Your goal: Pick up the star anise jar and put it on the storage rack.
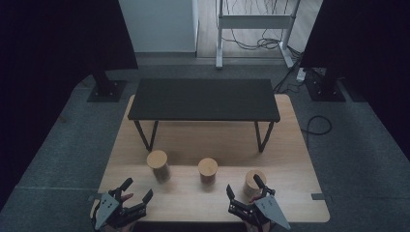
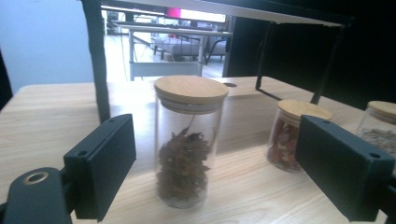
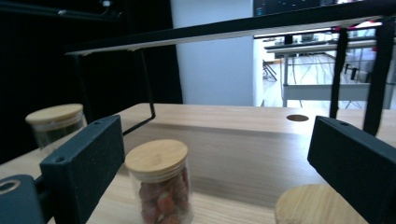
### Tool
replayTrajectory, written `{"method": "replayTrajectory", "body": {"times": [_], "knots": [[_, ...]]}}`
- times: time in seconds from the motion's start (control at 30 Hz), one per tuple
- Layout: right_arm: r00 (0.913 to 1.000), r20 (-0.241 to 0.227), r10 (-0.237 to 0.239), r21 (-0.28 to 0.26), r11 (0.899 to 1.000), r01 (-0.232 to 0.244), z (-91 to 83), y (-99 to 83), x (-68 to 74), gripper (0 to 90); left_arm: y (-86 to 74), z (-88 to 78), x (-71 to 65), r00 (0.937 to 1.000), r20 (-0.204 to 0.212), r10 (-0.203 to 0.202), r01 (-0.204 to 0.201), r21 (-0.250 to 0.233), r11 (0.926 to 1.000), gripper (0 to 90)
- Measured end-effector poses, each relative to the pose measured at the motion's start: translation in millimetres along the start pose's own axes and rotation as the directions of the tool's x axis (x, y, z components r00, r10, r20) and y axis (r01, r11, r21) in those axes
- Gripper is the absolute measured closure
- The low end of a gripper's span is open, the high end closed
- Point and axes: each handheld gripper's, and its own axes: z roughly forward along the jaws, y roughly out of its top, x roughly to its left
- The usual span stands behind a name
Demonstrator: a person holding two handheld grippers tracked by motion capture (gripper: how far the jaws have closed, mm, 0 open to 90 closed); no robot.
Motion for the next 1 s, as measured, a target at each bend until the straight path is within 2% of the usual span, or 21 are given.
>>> {"method": "replayTrajectory", "body": {"times": [0.1,0.2,0.43,0.7,0.93,1.0], "knots": [[0.9998,-0.017,-0.006,0.012,1.000,0.006,0.0,0.8,-0.9,3.3,-0.9,-0.2,4.0,0.9998,-0.006,-0.022,0.022,0.002,0.9998,12.2],[1.0000,0.001,-0.002,0.022,1.000,0.002,-1.1,2.3,2.3,3.4,-1.0,-0.4,5.2,0.9989,-0.023,-0.040,0.040,0.006,0.9992,11.4],[0.9999,0.013,0.007,0.030,1.000,-0.007,-1.0,3.9,4.7,3.3,-0.1,1.3,7.4,0.9989,-0.020,-0.042,0.042,0.024,0.9988,10.0],[0.9996,0.017,-0.023,0.038,0.999,0.022,-1.1,3.7,9.5,3.3,2.9,6.4,6.6,0.9993,-0.021,-0.030,0.031,0.046,0.9985,7.9],[0.9994,0.025,-0.023,0.051,0.998,0.021,-1.1,4.3,8.4,3.4,5.4,4.3,1.9,0.9969,-0.072,-0.030,0.035,0.068,0.9971,7.0],[0.9995,0.021,-0.023,0.052,0.998,0.021,-0.5,4.5,8.1,3.5,7.7,4.6,-2.1,0.9945,-0.104,-0.012,0.021,0.084,0.9963,6.3]]}}
